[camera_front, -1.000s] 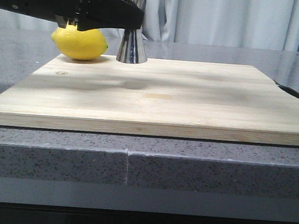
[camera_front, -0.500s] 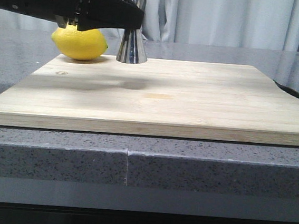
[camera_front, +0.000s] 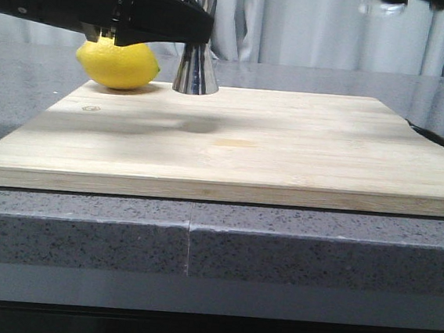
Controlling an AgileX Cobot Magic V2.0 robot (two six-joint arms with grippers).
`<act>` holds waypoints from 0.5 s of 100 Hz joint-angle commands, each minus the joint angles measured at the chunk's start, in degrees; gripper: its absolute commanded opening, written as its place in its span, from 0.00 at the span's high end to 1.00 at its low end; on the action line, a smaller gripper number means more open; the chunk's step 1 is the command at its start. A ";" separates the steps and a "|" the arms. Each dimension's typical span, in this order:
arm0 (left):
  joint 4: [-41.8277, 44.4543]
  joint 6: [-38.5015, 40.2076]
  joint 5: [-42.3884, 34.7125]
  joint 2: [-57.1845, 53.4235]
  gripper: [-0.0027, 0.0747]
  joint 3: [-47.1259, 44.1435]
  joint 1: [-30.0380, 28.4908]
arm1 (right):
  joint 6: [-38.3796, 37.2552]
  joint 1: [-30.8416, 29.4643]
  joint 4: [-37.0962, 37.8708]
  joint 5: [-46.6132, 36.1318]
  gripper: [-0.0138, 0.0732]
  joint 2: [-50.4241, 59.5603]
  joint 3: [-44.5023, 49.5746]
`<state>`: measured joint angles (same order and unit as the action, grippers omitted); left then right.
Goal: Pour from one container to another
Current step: 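Tilt the beaker upright and move it back with the right gripper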
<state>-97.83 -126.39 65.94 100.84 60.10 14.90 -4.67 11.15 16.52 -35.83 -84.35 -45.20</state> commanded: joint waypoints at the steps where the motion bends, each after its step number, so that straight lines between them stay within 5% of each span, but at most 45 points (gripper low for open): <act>1: -3.81 0.26 3.70 -2.34 0.89 1.59 0.52 | 0.18 -0.38 -0.99 -8.36 0.59 -0.39 -0.53; 50: -3.69 0.26 3.51 -2.34 0.89 1.59 0.52 | 0.18 -0.38 -4.22 -23.04 0.59 -14.24 -0.45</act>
<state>-97.60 -126.39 65.94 100.84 60.10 14.90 -4.67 11.15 13.26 -51.27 -99.36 -44.23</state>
